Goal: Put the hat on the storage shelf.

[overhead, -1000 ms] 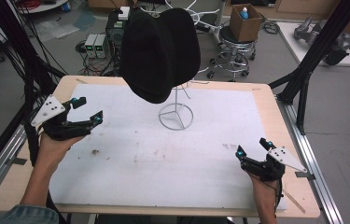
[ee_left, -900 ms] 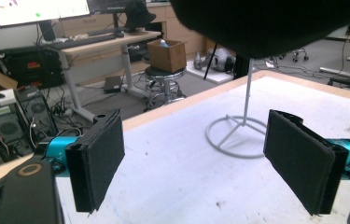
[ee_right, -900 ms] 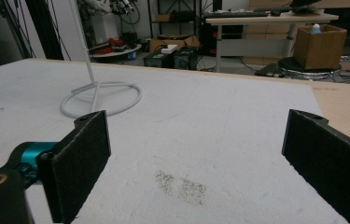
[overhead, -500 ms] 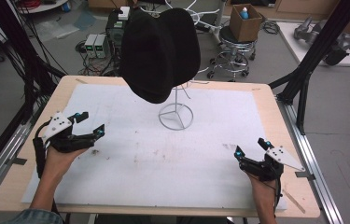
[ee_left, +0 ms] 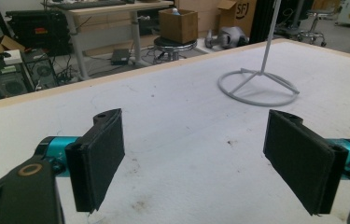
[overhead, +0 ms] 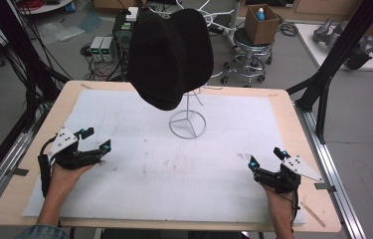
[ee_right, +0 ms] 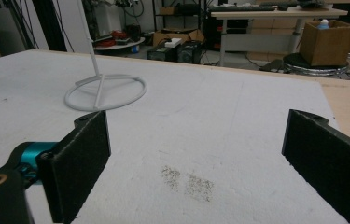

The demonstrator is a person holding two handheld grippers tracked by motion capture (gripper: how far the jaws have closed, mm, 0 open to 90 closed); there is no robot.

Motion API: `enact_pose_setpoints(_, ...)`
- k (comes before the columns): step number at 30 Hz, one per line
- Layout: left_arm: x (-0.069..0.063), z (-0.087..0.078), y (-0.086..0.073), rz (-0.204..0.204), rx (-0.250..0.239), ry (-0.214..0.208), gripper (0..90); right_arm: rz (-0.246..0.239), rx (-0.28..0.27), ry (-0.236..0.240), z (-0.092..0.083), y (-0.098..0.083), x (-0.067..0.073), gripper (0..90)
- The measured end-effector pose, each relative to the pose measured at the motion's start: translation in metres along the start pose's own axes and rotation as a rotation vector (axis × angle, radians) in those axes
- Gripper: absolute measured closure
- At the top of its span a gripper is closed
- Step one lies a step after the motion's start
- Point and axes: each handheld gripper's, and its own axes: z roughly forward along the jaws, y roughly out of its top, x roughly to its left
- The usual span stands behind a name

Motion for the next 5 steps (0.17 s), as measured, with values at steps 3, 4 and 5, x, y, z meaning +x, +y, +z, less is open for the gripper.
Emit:
enact_pose_setpoints(3, -0.0002, -0.0004, -0.0002, 0.000, 0.000, 0.002, 20.7, -0.001, -0.002, 0.001, 0.0003, 0.0000, 0.0001, 7.0)
enact_pose_setpoints(4, -0.0005, -0.0003, -0.0008, -0.001, -0.002, 0.003, 20.7, 0.001, -0.002, 0.001, 0.0003, 0.0001, 0.0002, 7.0)
enact_pose_setpoints(5, -0.0005, -0.0006, -0.0014, 0.000, -0.001, 0.002, 20.7, 0.000, 0.000, -0.001, 0.0002, 0.0001, 0.0000, 7.0)
